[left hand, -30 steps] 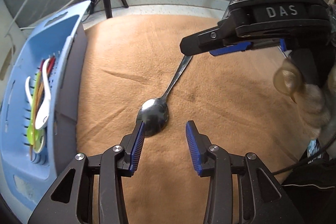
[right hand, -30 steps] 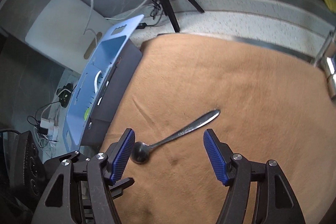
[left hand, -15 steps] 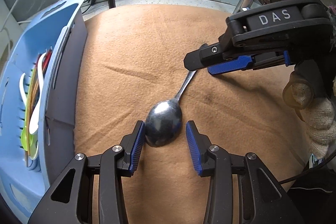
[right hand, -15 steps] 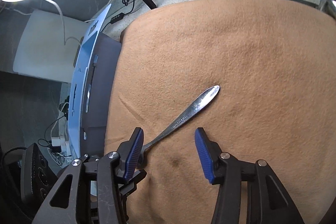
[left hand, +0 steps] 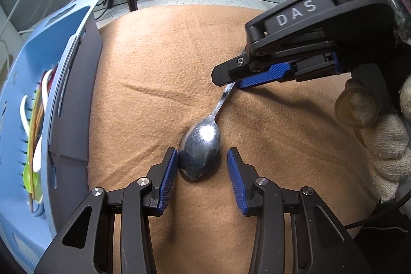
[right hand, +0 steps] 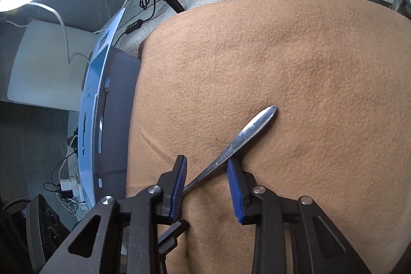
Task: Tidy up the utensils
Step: 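Close the left tool on the metal spoon and lift it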
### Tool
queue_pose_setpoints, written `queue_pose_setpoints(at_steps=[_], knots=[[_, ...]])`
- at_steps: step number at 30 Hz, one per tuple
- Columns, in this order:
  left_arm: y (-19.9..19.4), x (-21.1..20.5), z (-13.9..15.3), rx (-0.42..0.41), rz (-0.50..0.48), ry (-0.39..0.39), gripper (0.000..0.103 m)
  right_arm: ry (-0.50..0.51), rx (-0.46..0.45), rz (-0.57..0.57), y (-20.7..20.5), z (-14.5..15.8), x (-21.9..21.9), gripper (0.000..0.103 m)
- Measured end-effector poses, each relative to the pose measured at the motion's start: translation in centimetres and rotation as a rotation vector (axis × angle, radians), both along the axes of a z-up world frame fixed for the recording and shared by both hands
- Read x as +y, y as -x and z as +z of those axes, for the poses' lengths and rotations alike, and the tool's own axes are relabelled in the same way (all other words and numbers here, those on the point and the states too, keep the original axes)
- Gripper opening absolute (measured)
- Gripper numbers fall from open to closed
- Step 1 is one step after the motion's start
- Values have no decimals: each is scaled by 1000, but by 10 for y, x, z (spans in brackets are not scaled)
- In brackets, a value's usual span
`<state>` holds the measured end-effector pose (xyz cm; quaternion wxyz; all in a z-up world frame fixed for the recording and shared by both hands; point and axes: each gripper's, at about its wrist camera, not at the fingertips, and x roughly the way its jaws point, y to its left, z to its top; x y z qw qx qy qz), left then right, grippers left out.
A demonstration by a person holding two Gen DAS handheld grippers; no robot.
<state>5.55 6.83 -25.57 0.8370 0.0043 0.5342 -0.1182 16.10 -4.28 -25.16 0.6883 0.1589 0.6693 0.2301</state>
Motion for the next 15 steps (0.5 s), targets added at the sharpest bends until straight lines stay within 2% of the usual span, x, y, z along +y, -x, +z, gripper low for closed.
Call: queue_pose_setpoints(at_steps=[2,5,6,15], knots=[[0,0,-1,-3,-1,-3,37,5,2,-3,-2,-1,0,23],[-1,2,0,-9,13,-2,27,14,4,-8,-4,-3,0,15],[-1,4,0,-8,17,9,26,13,7,-13,-5,-4,-1,13],[-3,10,6,-26,32,32,14,-27,10,-35,-5,1,-4,10]])
